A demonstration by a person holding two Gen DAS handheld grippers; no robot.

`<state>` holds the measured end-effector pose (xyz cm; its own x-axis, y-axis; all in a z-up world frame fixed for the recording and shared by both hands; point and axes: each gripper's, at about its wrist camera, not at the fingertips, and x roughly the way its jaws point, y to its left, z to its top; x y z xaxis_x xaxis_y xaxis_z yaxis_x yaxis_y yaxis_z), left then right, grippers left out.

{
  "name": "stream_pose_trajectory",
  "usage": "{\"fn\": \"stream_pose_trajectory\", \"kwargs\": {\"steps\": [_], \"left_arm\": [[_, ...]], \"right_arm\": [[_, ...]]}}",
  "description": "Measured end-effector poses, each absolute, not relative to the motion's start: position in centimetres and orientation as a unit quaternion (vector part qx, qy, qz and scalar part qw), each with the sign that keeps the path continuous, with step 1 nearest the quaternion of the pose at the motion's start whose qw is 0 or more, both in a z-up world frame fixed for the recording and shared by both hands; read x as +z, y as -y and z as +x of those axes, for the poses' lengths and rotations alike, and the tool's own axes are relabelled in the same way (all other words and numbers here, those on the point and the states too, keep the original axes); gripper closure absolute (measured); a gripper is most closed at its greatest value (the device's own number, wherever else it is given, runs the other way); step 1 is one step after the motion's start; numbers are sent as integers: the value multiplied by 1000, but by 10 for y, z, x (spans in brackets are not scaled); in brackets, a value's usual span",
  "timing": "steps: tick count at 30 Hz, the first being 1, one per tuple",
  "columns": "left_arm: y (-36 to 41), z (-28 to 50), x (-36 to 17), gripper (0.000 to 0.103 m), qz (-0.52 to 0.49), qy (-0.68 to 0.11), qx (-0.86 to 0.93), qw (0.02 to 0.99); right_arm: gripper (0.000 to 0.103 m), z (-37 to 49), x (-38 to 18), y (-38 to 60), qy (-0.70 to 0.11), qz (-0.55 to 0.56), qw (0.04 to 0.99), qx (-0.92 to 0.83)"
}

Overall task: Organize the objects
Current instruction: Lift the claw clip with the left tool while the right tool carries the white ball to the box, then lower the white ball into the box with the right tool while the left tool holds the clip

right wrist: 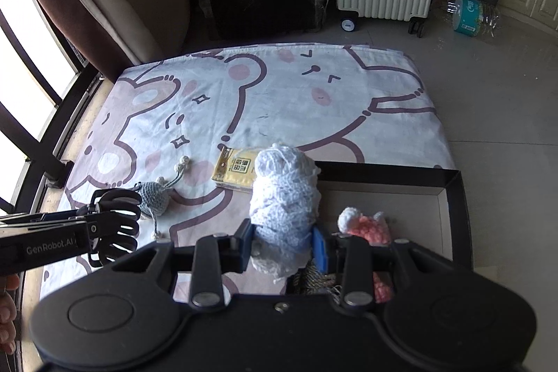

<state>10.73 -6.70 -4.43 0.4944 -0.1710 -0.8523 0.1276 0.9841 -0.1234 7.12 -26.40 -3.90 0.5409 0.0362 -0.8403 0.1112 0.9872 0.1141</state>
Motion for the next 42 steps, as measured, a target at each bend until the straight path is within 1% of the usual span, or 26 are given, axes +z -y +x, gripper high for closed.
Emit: {"fn": "stream_pose_trajectory", "kwargs": {"steps": [8, 15, 24, 28, 42], "left_arm": [[104, 110, -41, 58, -30, -486, -124, 865], [128, 114, -41, 58, -39, -480, -150, 863], [157, 117, -48, 58, -44, -487, -180, 854], [166, 120, -50, 58, -62, -485, -195, 850], [196, 134, -64, 58, -88, -492, -222, 837]], "right_arm": [[67, 63, -35, 303, -465, 88, 879, -54], [67, 58, -42, 332, -466, 99, 876, -77], [67, 55, -85, 361, -511, 91, 848, -102], [67, 53, -104, 369, -533, 84, 836, -105], [67, 57, -145, 372, -579, 59, 810, -72]]}}
